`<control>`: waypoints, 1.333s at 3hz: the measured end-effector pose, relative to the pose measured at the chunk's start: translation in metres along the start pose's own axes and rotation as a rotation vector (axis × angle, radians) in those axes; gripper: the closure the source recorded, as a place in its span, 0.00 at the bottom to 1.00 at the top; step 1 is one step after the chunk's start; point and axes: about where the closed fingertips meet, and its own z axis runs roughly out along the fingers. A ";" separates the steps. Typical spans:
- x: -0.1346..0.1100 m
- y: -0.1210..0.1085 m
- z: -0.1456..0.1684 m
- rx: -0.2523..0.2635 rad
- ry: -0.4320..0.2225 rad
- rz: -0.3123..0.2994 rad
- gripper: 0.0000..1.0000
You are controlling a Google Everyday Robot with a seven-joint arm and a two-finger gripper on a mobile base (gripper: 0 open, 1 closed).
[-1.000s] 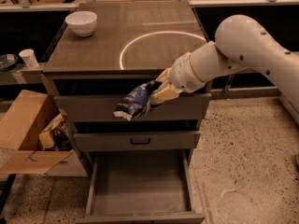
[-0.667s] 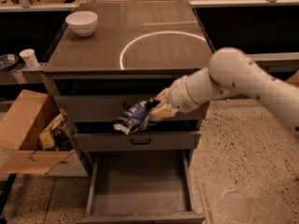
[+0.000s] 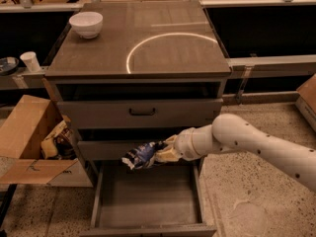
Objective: Place blue chip bag into bottom drawer
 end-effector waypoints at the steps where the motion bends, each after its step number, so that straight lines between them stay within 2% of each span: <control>1: 0.094 0.000 0.048 -0.015 -0.023 0.161 1.00; 2: 0.152 0.003 0.082 -0.047 -0.014 0.261 1.00; 3: 0.191 0.005 0.106 -0.057 -0.012 0.331 1.00; 4: 0.217 -0.004 0.123 -0.053 -0.008 0.369 0.96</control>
Offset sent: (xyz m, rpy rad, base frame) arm -0.0287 -0.0384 -0.2465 0.1061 0.3312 -0.1774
